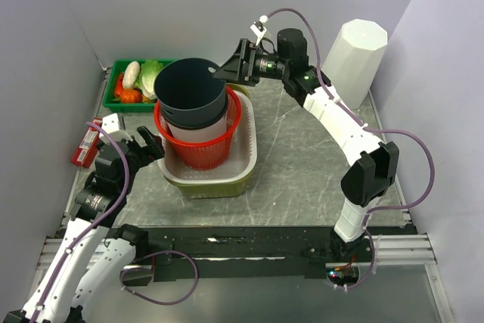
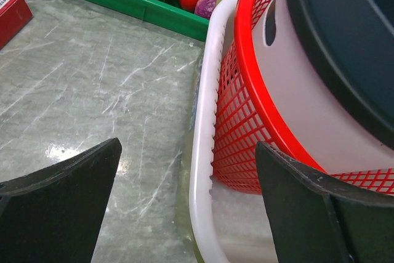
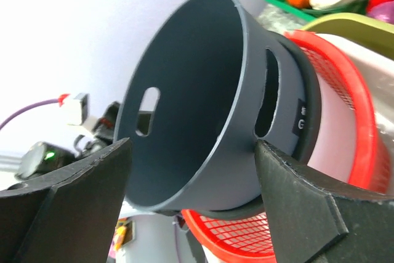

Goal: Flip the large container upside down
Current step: Adjust the container in the container.

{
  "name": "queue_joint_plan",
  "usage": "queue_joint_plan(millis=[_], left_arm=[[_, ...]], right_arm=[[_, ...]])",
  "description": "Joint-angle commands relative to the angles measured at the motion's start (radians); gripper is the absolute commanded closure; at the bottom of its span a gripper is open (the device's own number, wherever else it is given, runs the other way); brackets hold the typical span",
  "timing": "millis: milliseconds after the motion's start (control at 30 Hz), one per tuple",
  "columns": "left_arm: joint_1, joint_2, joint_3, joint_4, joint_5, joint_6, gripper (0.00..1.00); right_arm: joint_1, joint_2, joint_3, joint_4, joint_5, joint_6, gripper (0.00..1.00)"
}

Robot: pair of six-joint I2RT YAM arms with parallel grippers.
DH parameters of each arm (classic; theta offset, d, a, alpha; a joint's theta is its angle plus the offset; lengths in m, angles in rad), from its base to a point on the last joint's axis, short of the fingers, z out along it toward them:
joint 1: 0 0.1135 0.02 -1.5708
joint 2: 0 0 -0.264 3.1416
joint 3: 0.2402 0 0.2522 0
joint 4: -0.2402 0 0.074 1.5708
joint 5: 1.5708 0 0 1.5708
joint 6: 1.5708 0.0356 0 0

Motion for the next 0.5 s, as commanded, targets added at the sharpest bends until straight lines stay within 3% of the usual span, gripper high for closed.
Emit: queue_joint_plan(millis=[0,467], left_arm=[[0.011,0.01,0.0,0.04,0.022,0.025,0.04],[0.02,0.005,0.0,0.041,0.029,0.025,0.04]], right_arm=[[-0.01,-0.008,-0.004,0.124,-0.104,0.061,0.15],[-0.003,0.026,0.006,0.103,-0.12,0.078,0.15]])
